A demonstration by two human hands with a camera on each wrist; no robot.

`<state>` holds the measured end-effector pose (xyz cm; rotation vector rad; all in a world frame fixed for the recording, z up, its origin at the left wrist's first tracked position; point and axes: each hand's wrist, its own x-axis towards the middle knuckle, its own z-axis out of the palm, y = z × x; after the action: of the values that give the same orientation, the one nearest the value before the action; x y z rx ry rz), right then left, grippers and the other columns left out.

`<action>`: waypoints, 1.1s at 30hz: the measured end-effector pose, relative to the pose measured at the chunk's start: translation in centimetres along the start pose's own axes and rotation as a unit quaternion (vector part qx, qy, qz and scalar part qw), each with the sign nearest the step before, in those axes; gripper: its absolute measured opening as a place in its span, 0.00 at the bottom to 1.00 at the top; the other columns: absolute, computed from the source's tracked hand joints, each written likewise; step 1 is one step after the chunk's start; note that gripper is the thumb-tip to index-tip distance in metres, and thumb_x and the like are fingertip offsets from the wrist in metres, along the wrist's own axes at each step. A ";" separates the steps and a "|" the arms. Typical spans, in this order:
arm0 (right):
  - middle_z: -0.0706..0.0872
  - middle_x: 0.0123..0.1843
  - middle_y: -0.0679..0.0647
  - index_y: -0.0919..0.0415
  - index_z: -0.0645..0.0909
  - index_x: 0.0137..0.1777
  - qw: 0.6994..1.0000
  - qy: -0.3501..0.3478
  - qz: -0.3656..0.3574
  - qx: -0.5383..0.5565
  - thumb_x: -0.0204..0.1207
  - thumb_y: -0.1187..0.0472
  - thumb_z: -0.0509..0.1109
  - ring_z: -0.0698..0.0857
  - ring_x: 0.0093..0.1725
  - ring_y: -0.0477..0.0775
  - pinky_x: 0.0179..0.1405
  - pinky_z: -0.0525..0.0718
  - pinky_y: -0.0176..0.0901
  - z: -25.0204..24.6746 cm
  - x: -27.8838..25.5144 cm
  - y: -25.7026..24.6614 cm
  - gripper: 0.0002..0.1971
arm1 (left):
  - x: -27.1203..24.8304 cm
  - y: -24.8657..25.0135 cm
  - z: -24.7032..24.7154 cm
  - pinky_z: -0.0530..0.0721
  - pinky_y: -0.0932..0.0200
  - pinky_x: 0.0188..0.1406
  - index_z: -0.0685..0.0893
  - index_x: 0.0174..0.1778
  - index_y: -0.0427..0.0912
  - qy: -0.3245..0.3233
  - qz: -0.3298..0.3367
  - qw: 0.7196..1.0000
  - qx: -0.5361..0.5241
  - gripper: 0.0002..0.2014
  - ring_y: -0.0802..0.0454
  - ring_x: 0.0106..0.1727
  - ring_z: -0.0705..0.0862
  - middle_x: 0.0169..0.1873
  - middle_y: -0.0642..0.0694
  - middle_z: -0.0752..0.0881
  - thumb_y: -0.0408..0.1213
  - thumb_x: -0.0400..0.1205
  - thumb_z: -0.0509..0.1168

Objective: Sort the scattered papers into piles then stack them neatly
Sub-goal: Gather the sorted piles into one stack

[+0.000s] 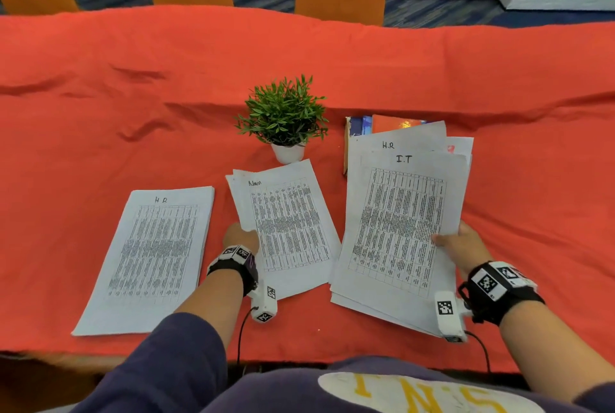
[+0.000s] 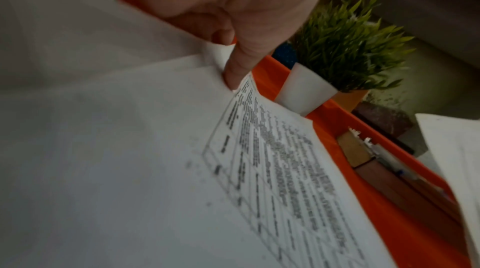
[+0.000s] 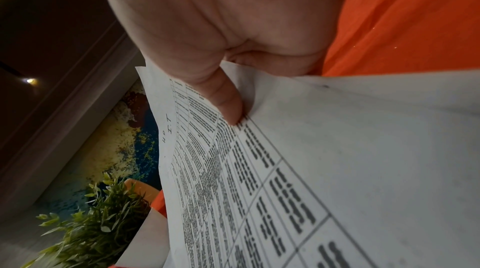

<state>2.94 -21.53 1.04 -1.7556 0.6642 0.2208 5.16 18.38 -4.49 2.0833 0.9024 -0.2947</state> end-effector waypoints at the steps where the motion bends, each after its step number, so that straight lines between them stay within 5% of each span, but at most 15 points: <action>1: 0.84 0.59 0.61 0.64 0.78 0.66 1.000 0.002 0.000 0.004 0.75 0.78 0.65 0.83 0.56 0.62 0.64 0.79 0.60 -0.2 0.2 -0.1 0.21 | -0.4 0.1 -0.3 0.79 0.53 0.50 0.80 0.61 0.30 0.008 0.016 1.000 0.000 0.14 0.36 0.57 0.83 0.57 0.33 0.85 0.30 0.81 0.59; 4: 0.85 0.60 0.64 0.64 0.78 0.66 1.000 0.014 0.005 0.022 0.74 0.78 0.65 0.85 0.56 0.65 0.64 0.80 0.63 -1.0 1.1 -0.4 0.21 | -2.5 0.6 -2.0 0.77 0.54 0.50 0.80 0.62 0.32 0.032 0.071 0.997 -0.021 0.14 0.39 0.57 0.83 0.58 0.35 0.84 0.28 0.83 0.56; 8: 0.86 0.59 0.61 0.59 0.79 0.66 0.999 0.022 -0.005 0.035 0.73 0.78 0.65 0.85 0.57 0.64 0.63 0.80 0.64 -2.1 2.0 -1.2 0.24 | -4.9 0.0 -5.2 0.75 0.51 0.65 0.77 0.70 0.35 0.055 0.133 0.989 -0.030 0.18 0.40 0.65 0.80 0.66 0.38 0.82 0.29 0.84 0.58; 12: 0.86 0.60 0.61 0.57 0.81 0.62 0.998 0.034 -0.012 0.043 0.72 0.76 0.66 0.85 0.58 0.65 0.64 0.80 0.65 -2.3 2.3 -2.1 0.21 | -6.8 0.7 -7.3 0.76 0.54 0.57 0.80 0.66 0.38 0.060 0.162 0.982 -0.076 0.16 0.47 0.56 0.80 0.57 0.44 0.83 0.28 0.82 0.59; 16: 0.88 0.56 0.63 0.53 0.84 0.49 0.997 0.003 -0.014 0.077 0.70 0.76 0.68 0.87 0.55 0.67 0.61 0.82 0.67 -0.7 2.0 -2.5 0.16 | -8.0 3.4 -6.3 0.81 0.48 0.61 0.83 0.60 0.41 0.021 0.159 0.971 -0.177 0.14 0.44 0.56 0.84 0.55 0.43 0.86 0.25 0.80 0.62; 19: 0.87 0.57 0.67 0.59 0.84 0.55 0.989 -0.048 -0.006 0.136 0.71 0.78 0.66 0.87 0.56 0.70 0.61 0.81 0.69 1.5 0.4 -3.3 0.17 | -8.7 5.3 -3.6 0.82 0.43 0.61 0.84 0.55 0.43 -0.043 0.130 0.969 -0.207 0.12 0.42 0.56 0.86 0.52 0.43 0.88 0.26 0.79 0.63; 24: 0.86 0.58 0.70 0.72 0.78 0.65 0.979 -0.123 -0.008 0.164 0.75 0.77 0.63 0.89 0.45 0.62 0.50 0.88 0.56 3.5 -1.7 -3.3 0.18 | -10.2 7.3 0.7 0.78 0.53 0.55 0.83 0.56 0.39 -0.098 0.115 0.970 -0.189 0.10 0.45 0.54 0.82 0.54 0.41 0.86 0.29 0.81 0.62; 27: 0.83 0.66 0.68 0.69 0.77 0.67 0.992 -0.084 -0.005 0.095 0.81 0.67 0.61 0.88 0.33 0.42 0.44 0.83 0.45 3.6 -2.1 -2.8 0.16 | -11.1 7.6 2.0 0.75 0.56 0.45 0.79 0.58 0.36 -0.103 0.107 0.974 -0.172 0.10 0.46 0.50 0.79 0.50 0.43 0.82 0.31 0.82 0.61; 30: 0.81 0.69 0.62 0.66 0.75 0.71 0.994 -0.068 0.010 0.087 0.85 0.53 0.58 0.83 0.49 0.51 0.57 0.79 0.50 3.4 -2.7 -2.8 0.21 | -11.6 7.7 2.5 0.75 0.57 0.42 0.72 0.62 0.39 -0.115 0.085 0.976 -0.164 0.13 0.50 0.47 0.78 0.49 0.46 0.79 0.31 0.82 0.62; 33: 0.87 0.56 0.47 0.59 0.80 0.66 0.989 -0.125 -0.029 0.080 0.81 0.37 0.55 0.85 0.56 0.49 0.63 0.80 0.49 3.3 -4.1 -3.3 0.28 | -11.7 7.8 2.7 0.76 0.55 0.52 0.66 0.71 0.41 -0.143 0.071 0.971 -0.179 0.24 0.49 0.52 0.79 0.57 0.44 0.81 0.27 0.80 0.65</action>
<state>1.95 -16.63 4.73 -1.5587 0.4361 0.3315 2.49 7.34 4.26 1.7072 0.5812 -0.3192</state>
